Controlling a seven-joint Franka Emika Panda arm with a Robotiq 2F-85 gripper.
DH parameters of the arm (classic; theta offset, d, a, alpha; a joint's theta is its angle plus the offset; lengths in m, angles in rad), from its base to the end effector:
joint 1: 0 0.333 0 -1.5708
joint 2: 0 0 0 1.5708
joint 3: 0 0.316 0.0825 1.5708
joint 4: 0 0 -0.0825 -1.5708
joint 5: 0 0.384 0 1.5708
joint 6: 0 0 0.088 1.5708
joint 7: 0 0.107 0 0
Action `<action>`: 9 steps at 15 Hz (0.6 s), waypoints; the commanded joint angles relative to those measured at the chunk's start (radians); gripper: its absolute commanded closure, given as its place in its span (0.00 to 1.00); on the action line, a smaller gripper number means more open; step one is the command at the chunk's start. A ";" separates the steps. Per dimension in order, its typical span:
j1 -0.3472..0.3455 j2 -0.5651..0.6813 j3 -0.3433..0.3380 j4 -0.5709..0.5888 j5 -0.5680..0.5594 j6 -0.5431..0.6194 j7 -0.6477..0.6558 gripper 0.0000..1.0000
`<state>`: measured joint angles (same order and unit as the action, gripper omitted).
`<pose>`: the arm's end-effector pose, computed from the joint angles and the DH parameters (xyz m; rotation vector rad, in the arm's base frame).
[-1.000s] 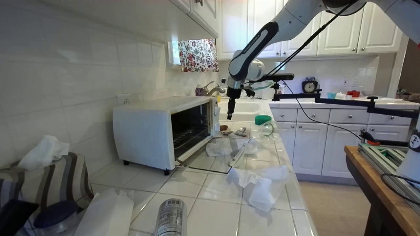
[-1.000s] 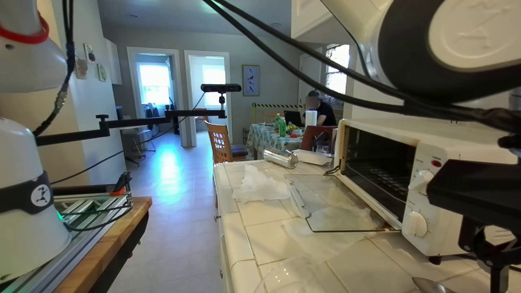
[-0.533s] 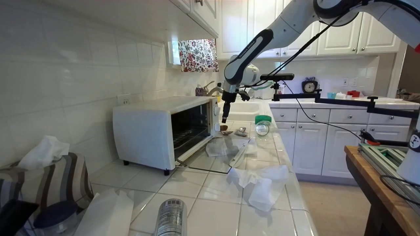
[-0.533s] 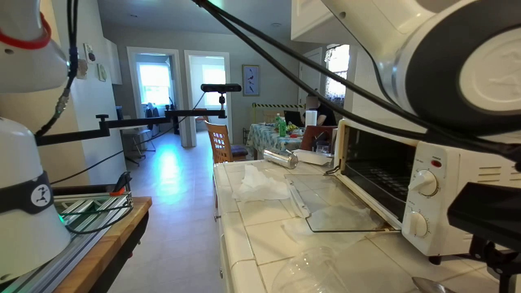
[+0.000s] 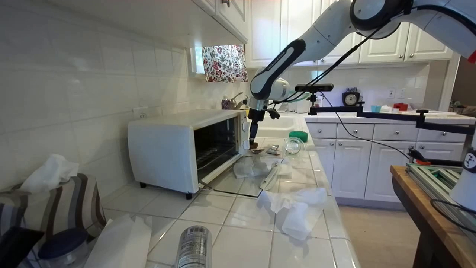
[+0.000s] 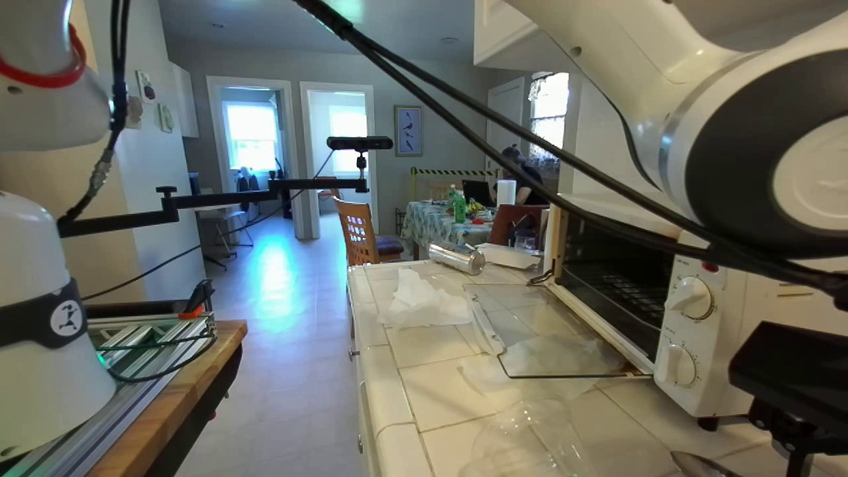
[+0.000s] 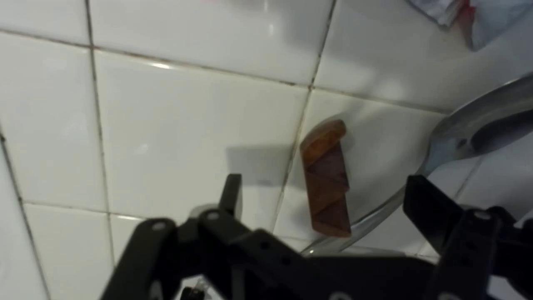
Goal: Place the brown object to the right of the oven in the oven
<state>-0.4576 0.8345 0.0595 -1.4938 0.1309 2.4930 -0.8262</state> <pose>0.6692 -0.2908 0.1898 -3.0761 -0.4760 -0.3267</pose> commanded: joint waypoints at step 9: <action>-0.026 0.075 0.026 0.116 0.017 -0.061 -0.039 0.78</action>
<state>-0.4633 0.8795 0.0626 -1.4296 0.1309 2.4580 -0.8274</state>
